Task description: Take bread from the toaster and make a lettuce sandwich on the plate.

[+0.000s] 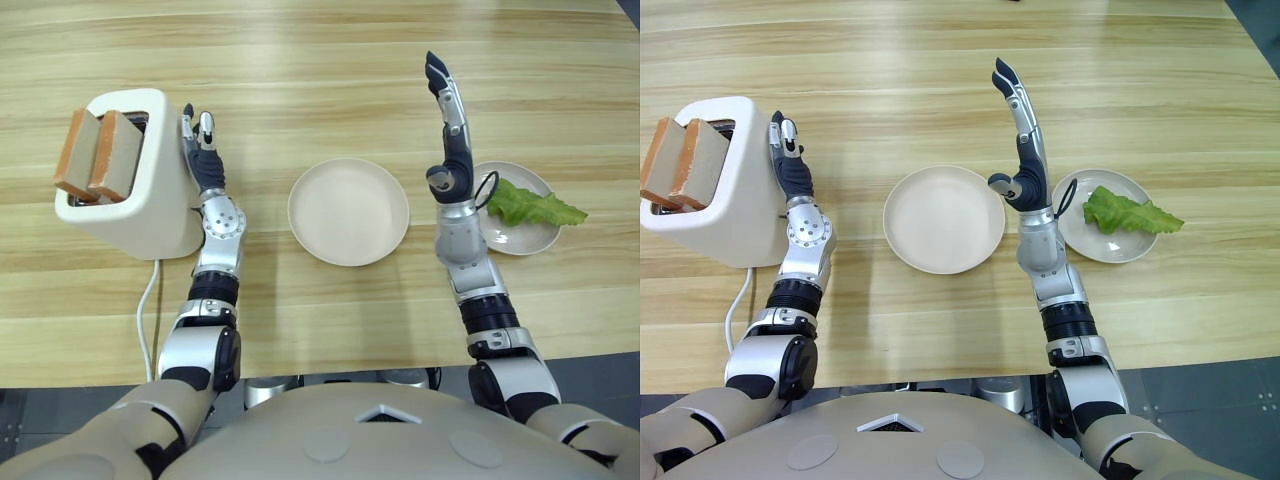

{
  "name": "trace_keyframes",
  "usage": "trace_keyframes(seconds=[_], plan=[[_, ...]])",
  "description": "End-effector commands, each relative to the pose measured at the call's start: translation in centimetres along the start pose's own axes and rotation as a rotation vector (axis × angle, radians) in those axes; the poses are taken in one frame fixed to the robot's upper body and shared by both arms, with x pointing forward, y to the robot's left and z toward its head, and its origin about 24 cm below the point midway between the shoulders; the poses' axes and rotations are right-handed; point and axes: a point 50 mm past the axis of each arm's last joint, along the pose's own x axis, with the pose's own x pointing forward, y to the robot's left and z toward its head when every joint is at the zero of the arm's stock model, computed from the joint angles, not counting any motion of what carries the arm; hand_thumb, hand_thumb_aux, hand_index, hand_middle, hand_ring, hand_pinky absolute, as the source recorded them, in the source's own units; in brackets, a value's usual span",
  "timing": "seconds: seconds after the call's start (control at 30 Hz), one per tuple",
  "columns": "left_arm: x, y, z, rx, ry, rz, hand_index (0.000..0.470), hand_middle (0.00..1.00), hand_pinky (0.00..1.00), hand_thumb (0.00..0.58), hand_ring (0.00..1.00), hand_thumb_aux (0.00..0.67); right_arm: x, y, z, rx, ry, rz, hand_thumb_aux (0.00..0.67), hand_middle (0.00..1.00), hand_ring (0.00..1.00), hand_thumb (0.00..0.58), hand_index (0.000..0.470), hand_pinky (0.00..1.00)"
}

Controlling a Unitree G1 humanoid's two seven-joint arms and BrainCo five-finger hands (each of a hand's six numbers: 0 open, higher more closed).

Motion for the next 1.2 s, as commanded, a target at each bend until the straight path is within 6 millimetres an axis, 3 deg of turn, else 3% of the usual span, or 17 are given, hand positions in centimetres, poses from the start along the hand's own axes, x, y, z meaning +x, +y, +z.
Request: trace_keyframes(seconds=[0.03, 0.17, 0.37, 0.83, 1.2], plan=[[-0.2, -0.7, 0.8, -0.079, -0.044, -0.149, 0.000, 0.00, 0.00, 0.000, 0.00, 0.000, -0.2, 0.2, 0.1, -0.002, -0.001, 0.018, 0.000, 0.00, 0.00, 0.000, 0.000, 0.00], [-2.0, -2.6, 2.8, -0.086, -0.198, -0.424, 0.000, 0.00, 0.00, 0.000, 0.00, 0.000, -0.3, 0.2, 0.1, -0.003, -0.004, 0.018, 0.000, 0.00, 0.00, 0.000, 0.000, 0.00], [-3.3, -2.2, 4.8, -0.027, -0.385, -0.537, 0.000, 0.00, 0.00, 0.000, 0.00, 0.000, -0.3, 0.2, 0.5, -0.004, -0.017, 0.018, 0.000, 0.00, 0.00, 0.000, 0.000, 0.00], [-6.0, -1.5, 6.9, 0.012, -0.637, -0.614, 0.000, 0.00, 0.00, 0.000, 0.00, 0.000, -0.3, -0.3, 1.6, -0.003, -0.073, -0.019, 0.000, 0.00, 0.00, 0.000, 0.000, 0.00], [-6.5, -1.3, 7.4, 0.011, -0.693, -0.603, 0.000, 0.00, 0.00, 0.000, 0.00, 0.000, -0.2, -0.2, 1.4, 0.004, -0.060, -0.013, 0.000, 0.00, 0.00, 0.000, 0.000, 0.00]])
